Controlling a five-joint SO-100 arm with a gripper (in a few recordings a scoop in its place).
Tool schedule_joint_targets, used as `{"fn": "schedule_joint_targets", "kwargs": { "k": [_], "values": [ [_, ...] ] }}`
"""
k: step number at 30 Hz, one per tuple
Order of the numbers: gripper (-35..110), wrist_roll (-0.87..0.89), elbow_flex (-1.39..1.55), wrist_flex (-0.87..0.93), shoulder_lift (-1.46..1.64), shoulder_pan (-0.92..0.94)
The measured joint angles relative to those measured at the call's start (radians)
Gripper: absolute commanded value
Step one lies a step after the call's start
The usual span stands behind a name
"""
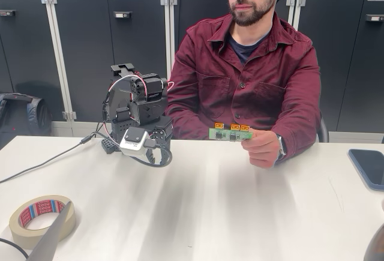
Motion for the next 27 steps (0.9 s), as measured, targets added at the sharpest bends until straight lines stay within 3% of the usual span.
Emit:
{"fn": "schedule_joint_targets", "kwargs": {
  "k": [3, 9, 12, 20, 27],
  "values": [
    [6, 0.048, 0.071, -0.055, 0.054, 0.000],
    [6, 0.471, 0.822, -0.732, 0.601, 0.002],
    [6, 0.494, 1.025, -0.813, 0.641, -0.029],
    [9, 0.304, 1.111, -0.899, 0.627, -0.091],
    [10, -0.084, 1.009, -0.719, 0.558, -0.054]
  ]
}}
